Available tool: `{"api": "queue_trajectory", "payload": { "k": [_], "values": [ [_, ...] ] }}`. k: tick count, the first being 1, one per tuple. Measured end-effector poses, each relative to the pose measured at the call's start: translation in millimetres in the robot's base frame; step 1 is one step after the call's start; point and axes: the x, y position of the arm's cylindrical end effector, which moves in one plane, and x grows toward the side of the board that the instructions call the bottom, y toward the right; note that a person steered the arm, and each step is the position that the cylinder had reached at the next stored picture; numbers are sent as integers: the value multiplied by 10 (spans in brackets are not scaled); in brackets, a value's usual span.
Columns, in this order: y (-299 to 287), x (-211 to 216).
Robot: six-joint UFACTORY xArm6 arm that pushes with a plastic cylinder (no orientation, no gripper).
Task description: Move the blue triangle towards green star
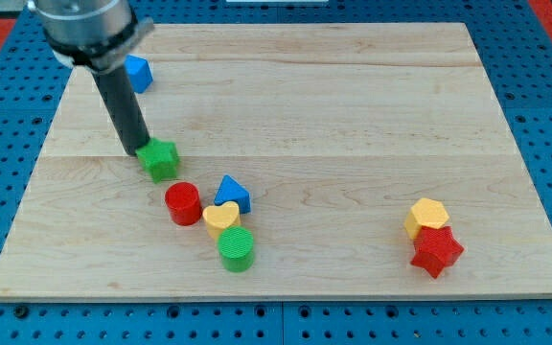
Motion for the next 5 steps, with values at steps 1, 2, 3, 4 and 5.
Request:
{"api": "queue_trajectory", "payload": {
  "k": [1, 2, 3, 4, 5],
  "values": [
    [282, 141],
    [-217, -283],
    [-888, -477],
    [-1217, -745],
    [-1204, -1331]
  ]
}}
